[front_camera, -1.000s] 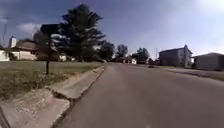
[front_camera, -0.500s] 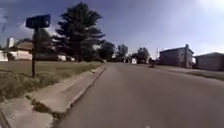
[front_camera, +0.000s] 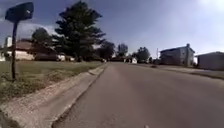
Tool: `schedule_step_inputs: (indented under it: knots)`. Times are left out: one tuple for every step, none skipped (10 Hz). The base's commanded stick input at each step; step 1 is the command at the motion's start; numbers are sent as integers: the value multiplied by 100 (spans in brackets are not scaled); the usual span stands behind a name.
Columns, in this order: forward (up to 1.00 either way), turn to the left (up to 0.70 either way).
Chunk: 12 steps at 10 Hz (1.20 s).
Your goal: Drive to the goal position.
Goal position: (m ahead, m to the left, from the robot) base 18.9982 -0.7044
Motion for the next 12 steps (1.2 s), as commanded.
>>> schedule_step_inputs:
  knots:
    - [100,3]
    - [100,3]
    - [100,3]
    - [100,5]
    - [100,9]
    - [100,10]
    - [100,11]
    - [100,10]
    - [100,4]
    - [100,3]
    - [100,2]
    - [100,2]
